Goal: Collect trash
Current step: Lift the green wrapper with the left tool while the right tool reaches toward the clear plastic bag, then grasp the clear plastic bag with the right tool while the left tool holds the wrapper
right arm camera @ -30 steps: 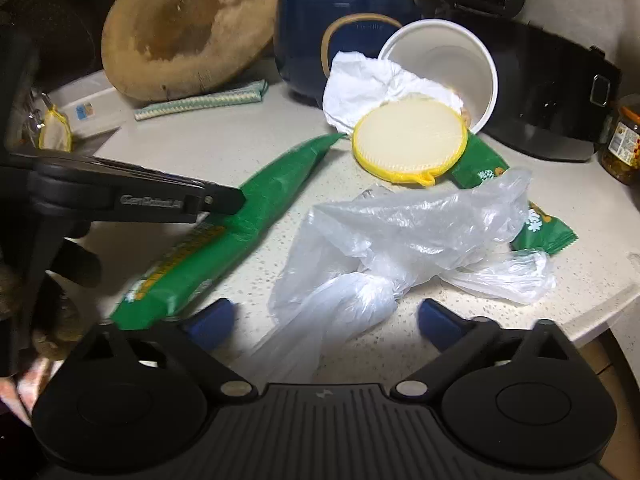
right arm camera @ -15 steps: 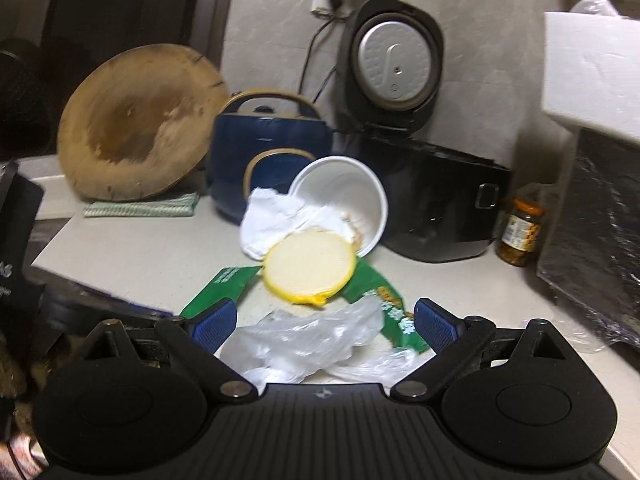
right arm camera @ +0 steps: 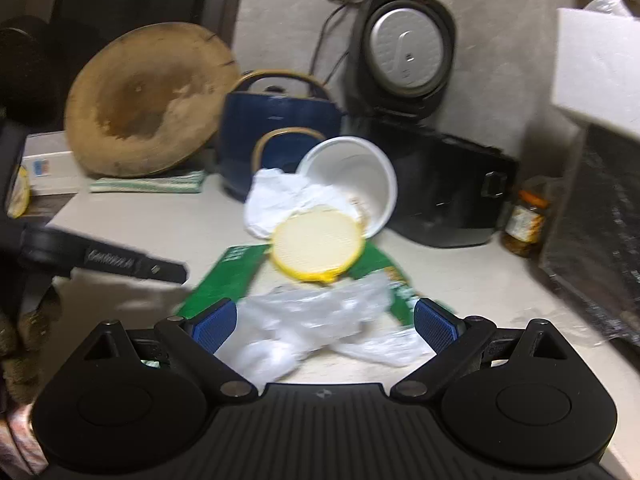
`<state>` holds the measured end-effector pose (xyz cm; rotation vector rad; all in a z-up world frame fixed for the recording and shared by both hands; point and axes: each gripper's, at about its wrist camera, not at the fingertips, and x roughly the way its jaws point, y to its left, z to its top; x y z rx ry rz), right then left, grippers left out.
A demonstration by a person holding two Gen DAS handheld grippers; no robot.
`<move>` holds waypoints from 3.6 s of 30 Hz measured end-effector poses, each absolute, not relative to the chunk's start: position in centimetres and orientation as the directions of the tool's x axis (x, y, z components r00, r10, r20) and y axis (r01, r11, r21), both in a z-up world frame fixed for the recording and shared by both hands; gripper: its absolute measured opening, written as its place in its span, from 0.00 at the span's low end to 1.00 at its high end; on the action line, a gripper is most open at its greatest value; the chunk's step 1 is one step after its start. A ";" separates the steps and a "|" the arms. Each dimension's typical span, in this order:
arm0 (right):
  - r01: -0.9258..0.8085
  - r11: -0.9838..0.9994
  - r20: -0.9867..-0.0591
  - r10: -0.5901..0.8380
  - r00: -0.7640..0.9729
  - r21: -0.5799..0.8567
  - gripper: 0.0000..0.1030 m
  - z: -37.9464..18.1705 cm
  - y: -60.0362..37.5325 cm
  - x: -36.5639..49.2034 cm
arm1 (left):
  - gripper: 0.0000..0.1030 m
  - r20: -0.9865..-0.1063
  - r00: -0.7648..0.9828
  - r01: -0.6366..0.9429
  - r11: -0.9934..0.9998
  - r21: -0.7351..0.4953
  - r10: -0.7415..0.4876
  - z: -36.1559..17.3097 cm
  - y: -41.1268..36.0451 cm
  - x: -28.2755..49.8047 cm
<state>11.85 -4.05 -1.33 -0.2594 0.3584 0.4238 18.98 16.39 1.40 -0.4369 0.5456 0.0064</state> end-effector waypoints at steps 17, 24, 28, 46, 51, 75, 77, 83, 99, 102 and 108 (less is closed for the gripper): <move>-0.662 0.743 -0.598 0.574 0.559 0.094 0.26 -4.6 2.9 13.6 | 0.13 -0.486 0.868 -0.169 0.864 -0.474 -0.097 3.4 18.1 18.0; -0.712 0.695 -0.456 0.668 0.588 0.099 0.33 -3.3 1.2 11.9 | 0.13 -0.475 0.866 -0.084 0.893 -0.442 -0.154 7.9 16.0 16.0; -0.648 0.761 -0.370 0.614 0.697 0.042 0.52 -1.1 -2.6 11.4 | 0.13 -0.482 0.871 -0.063 0.952 -0.301 -0.095 11.9 13.4 16.2; -0.585 0.808 -0.299 0.577 0.760 0.074 0.62 -1.1 -12.9 12.4 | 0.18 -0.768 0.604 -0.101 0.976 0.194 0.215 2.6 7.0 24.0; -0.578 0.809 -0.320 0.578 0.751 0.106 0.62 -1.6 -13.5 12.9 | 0.20 -0.767 0.608 -0.081 0.977 0.196 0.204 2.1 6.3 24.3; -0.555 0.830 -0.354 0.537 0.766 0.056 0.67 -3.6 -13.5 12.1 | 0.35 -0.711 0.677 -0.092 0.980 0.174 0.190 1.7 9.2 24.1; -0.555 0.830 -0.357 0.538 0.764 0.063 0.68 -3.6 -13.6 12.1 | 0.35 -0.714 0.676 -0.099 0.982 0.158 0.183 1.7 9.3 24.1; -0.551 0.832 -0.374 0.533 0.759 0.069 0.70 -4.0 -13.3 12.2 | 0.43 -0.728 0.677 -0.096 0.993 0.062 0.110 1.8 10.1 24.0; -0.552 0.833 -0.359 0.528 0.769 0.043 0.71 -4.6 -13.3 11.1 | 0.61 -0.756 0.649 -0.147 0.989 -0.006 0.092 1.6 11.3 23.4; -0.559 0.826 -0.341 0.546 0.766 0.067 0.72 -4.0 -12.9 11.8 | 0.55 -0.744 0.663 -0.144 0.989 -0.021 0.081 1.6 11.2 22.5; -0.562 0.819 -0.355 0.563 0.746 0.117 0.78 -3.7 -9.9 15.8 | 0.24 -0.714 0.698 -0.194 0.974 -0.115 0.055 1.8 11.3 20.8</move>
